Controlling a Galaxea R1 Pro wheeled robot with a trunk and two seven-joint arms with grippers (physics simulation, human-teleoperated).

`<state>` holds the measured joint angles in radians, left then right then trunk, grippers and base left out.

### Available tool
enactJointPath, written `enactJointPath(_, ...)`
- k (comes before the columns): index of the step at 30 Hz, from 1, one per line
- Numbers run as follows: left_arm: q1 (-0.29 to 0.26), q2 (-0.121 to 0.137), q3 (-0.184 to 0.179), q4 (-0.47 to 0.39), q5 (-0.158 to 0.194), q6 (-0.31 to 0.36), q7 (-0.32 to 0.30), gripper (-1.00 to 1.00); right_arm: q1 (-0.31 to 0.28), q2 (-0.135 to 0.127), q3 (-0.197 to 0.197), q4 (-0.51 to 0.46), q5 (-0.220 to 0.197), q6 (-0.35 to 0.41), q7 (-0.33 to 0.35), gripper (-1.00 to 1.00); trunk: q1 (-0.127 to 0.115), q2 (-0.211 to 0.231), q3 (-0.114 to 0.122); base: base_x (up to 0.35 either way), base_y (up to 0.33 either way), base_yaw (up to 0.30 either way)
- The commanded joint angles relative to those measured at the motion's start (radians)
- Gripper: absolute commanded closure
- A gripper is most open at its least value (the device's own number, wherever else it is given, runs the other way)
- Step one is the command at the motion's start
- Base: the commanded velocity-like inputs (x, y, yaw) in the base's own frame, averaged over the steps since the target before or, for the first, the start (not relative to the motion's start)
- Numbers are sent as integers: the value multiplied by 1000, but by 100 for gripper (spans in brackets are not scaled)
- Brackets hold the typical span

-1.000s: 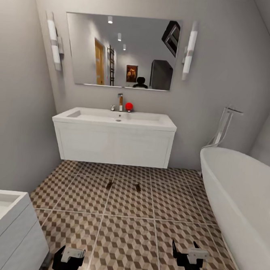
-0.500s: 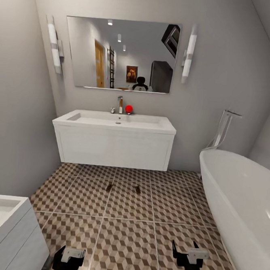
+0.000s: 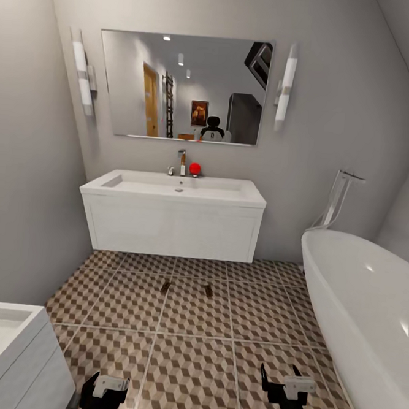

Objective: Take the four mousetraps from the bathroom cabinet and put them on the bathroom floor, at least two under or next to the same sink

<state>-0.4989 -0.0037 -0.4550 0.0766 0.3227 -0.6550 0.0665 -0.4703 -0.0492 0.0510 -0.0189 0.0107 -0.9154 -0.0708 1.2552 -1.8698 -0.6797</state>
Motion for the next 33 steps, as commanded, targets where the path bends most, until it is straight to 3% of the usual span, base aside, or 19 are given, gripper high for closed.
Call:
enactJointPath(1,-1,0,-8,3,1,-5,6,-100,-1,0,6,1,2,-2,-7,-100,-4,7,2,0,0,0)
enactJointPath(33,-1,-1,-8,3,1,-5,6,-100,-1,0,6,1,2,-2,-7,-100,-127,231,103,0,0,0)
